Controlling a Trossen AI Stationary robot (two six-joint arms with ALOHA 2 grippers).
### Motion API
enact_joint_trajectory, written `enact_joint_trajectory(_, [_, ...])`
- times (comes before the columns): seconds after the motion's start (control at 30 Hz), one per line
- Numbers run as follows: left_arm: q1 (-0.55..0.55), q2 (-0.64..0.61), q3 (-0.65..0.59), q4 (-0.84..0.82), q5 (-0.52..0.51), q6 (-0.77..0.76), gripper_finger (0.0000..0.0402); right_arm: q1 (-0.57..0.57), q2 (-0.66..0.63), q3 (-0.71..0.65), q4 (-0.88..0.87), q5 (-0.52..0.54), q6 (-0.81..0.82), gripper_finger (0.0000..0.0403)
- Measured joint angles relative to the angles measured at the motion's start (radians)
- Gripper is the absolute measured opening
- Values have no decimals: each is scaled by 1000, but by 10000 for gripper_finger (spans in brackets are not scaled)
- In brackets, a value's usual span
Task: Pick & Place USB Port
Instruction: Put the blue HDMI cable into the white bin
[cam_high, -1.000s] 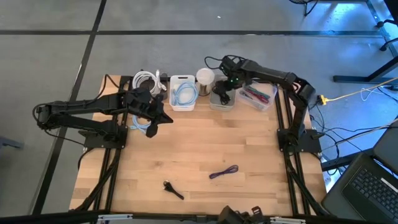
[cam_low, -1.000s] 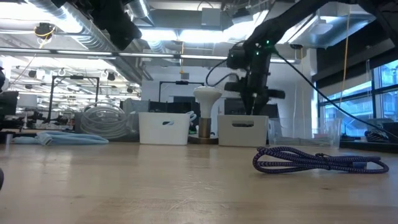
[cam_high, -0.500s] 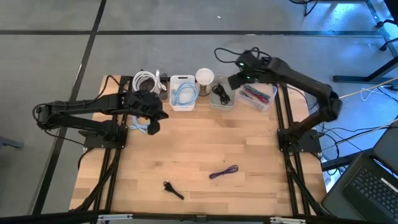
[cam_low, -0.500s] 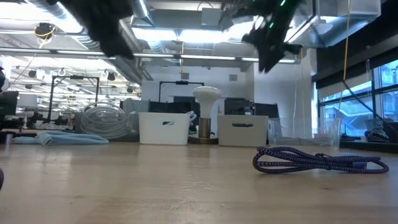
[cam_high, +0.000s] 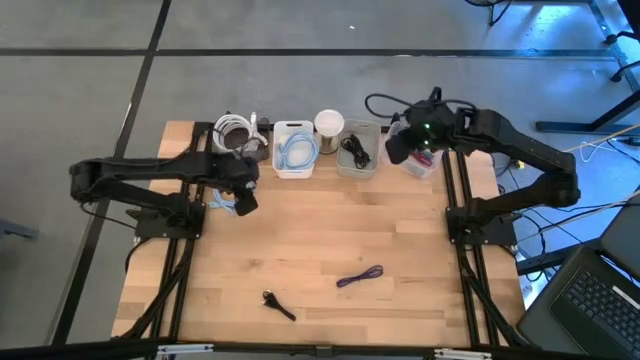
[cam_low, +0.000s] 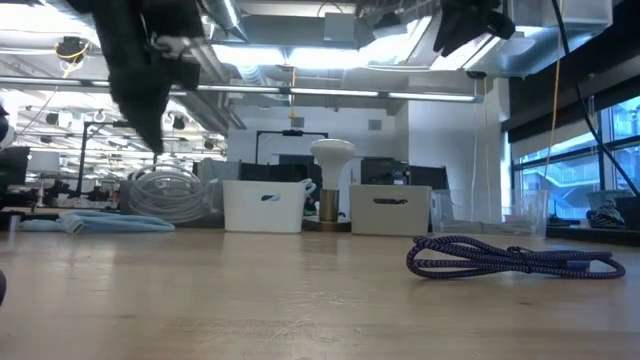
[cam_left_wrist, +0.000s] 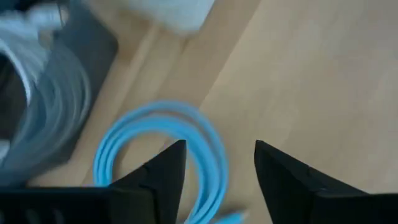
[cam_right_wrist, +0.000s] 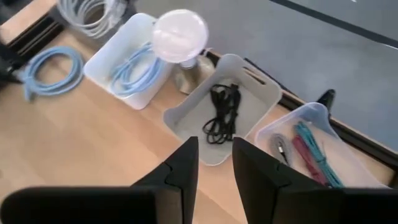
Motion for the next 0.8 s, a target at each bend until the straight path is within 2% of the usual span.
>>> enact_joint_trajectory(0.17, [11, 126, 0, -73, 5, 13, 200, 57, 4, 0, 0, 0, 3, 101])
enact_joint_trajectory(0.43, [11, 291, 0, -78, 57, -3, 192, 91, 7, 0, 0, -2, 23, 101])
enact_joint_trajectory(0.8, [11, 471, -1, -80, 24, 4, 192, 121, 7, 0, 0, -1, 22, 101])
